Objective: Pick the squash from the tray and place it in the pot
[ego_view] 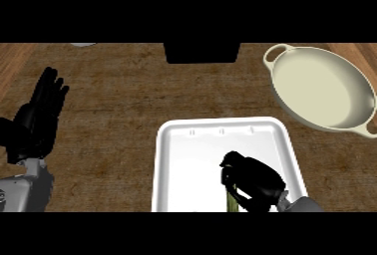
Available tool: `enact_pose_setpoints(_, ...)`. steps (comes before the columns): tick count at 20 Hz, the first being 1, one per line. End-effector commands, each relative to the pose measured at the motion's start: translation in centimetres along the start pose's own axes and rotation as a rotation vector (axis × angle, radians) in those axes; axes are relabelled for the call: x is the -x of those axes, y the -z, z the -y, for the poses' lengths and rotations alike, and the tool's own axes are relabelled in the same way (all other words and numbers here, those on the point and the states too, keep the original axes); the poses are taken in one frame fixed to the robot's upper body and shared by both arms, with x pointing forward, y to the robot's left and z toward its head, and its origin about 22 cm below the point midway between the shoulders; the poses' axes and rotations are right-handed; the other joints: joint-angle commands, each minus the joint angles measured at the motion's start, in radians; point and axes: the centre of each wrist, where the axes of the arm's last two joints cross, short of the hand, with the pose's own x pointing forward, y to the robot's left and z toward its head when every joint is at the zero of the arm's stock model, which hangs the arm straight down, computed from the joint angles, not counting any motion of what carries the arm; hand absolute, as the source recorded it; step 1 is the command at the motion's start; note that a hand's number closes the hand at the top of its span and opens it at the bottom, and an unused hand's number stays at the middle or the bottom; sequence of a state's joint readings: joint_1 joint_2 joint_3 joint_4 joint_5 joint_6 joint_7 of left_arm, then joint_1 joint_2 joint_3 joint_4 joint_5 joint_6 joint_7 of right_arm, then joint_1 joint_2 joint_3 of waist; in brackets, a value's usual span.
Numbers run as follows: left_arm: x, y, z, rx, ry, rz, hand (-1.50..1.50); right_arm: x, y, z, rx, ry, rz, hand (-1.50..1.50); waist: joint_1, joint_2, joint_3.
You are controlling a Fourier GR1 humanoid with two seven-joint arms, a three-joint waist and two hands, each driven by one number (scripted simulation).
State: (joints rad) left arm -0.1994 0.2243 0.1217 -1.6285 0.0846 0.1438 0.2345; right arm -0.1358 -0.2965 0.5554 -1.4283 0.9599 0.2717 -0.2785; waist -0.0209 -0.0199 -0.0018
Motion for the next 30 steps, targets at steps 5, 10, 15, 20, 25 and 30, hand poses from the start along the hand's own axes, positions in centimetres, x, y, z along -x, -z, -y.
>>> enact_pose_setpoints(5,0.0,0.1,-0.6,-0.030,-0.002,0.011,0.00,-1.2,-13.1,-0.3,-0.038,-0.045,0.128,1.50,-0.011,0.014,0.001)
enact_pose_setpoints(10,1.4,-1.0,-0.9,-0.029,-0.013,-0.014,0.00,-0.8,-16.3,2.9,0.321,0.107,0.085,1.50,-0.028,0.013,0.001)
enact_pose_setpoints(15,0.0,-0.4,-1.3,-0.021,-0.012,0.000,0.00,-1.5,-18.3,5.7,0.645,0.184,0.054,1.50,-0.018,0.015,0.001)
enact_pose_setpoints(20,-0.5,-0.2,-0.8,0.004,0.002,0.016,0.00,1.4,-22.2,10.1,0.854,0.233,-0.018,1.50,0.009,0.020,0.002)
enact_pose_setpoints(25,0.5,-0.3,0.7,0.032,-0.011,0.002,0.00,2.9,-24.6,12.9,0.914,0.246,-0.103,1.50,0.016,0.020,0.002)
enact_pose_setpoints(30,-0.3,0.1,0.8,0.037,-0.016,0.003,0.00,6.8,-23.4,16.3,0.911,0.336,-0.114,1.50,0.029,0.022,0.002)
